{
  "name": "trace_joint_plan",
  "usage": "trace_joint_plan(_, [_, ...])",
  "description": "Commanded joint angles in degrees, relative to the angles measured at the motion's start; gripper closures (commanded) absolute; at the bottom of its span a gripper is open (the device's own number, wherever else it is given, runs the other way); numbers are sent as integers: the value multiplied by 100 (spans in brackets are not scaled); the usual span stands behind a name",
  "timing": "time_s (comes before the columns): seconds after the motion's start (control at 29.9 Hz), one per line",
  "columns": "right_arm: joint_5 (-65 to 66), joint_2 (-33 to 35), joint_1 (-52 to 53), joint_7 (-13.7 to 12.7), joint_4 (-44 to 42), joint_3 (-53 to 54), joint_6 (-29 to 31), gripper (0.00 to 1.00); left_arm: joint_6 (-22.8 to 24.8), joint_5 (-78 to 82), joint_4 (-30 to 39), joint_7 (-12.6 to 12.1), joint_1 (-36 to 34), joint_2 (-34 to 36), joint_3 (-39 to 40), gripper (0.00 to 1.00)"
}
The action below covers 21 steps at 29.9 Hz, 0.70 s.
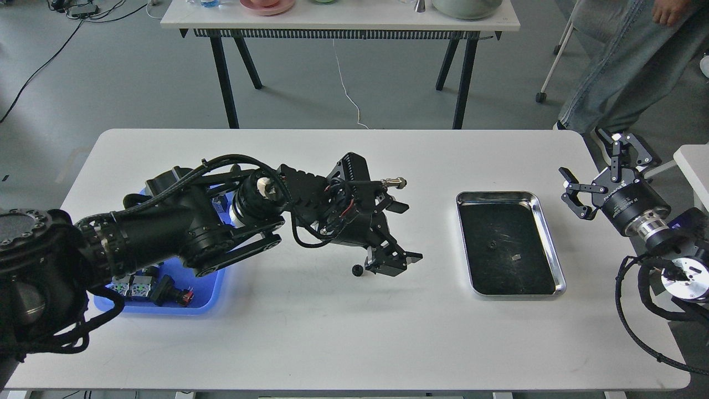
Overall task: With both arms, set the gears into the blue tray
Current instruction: 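Move the left gripper over the black gear on the table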
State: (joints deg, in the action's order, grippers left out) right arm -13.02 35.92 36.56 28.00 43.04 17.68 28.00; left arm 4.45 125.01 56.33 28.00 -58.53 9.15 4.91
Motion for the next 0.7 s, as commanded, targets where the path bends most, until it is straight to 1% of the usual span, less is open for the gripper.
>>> trace_joint_plan(0.0, [1,-6,9,0,-14,-10,0,3,-155,-1,-34,0,219,52,1,1])
trace_joint_plan(0.17, [10,2,27,0,-14,-10,0,3,-155,-1,-271,0,316,79,-42,2])
trace_joint_plan(0.4, [10,55,9,0,3,-10,0,3,-155,-1,-667,0,351,52,-385,3])
trace_joint_plan(0.5, [18,64,9,0,3,-10,0,3,-155,-1,-825,0,351,26,-412,3])
trace_joint_plan(0.67, [18,73,9,0,3,-10,0,3,-155,-1,-913,0,351,0,-543,4])
